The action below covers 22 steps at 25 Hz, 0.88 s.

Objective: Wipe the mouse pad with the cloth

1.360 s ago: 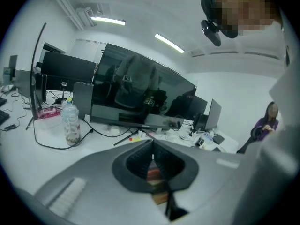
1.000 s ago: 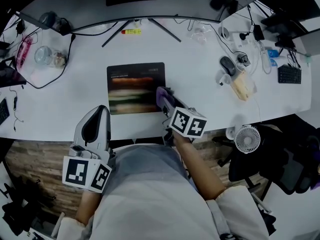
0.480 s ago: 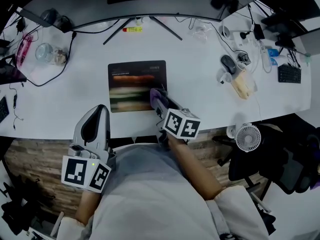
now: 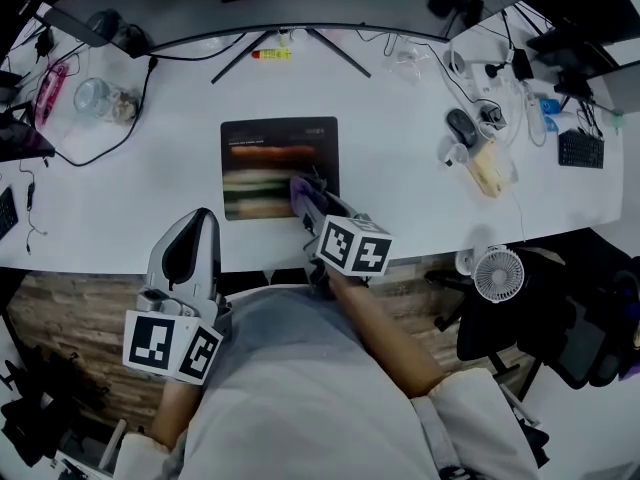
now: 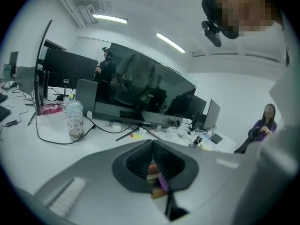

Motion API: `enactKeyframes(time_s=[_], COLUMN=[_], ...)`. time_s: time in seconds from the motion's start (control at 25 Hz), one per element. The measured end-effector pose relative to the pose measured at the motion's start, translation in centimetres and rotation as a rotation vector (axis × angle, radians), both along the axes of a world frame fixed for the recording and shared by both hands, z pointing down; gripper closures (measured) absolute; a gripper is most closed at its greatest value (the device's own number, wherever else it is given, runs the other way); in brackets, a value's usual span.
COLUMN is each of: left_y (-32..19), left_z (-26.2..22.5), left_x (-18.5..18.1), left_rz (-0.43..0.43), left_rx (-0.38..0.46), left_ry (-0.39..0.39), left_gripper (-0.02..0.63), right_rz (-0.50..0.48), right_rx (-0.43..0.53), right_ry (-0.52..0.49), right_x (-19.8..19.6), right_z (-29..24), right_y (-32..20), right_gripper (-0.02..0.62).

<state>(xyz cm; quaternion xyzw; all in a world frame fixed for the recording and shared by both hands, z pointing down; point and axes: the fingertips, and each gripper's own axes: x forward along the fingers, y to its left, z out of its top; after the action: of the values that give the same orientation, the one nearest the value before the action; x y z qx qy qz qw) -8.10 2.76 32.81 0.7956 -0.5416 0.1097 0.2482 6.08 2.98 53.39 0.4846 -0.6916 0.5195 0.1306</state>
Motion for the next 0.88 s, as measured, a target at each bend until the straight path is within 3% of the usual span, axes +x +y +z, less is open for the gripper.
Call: enactKeyframes(time_s=[0.88], left_y=[0.0], left_z=[0.1], left_x=[-2.9], left_rz=[-0.029], left_rx=[-0.010], left_ry=[0.013], left_gripper=[0.606], right_rz=[-0.068], right_rx=[0.002], right_ry=[-0.020], right_x=[-5.1], right_z=[0.0], right_y=[-0.3], right_gripper=[0.437])
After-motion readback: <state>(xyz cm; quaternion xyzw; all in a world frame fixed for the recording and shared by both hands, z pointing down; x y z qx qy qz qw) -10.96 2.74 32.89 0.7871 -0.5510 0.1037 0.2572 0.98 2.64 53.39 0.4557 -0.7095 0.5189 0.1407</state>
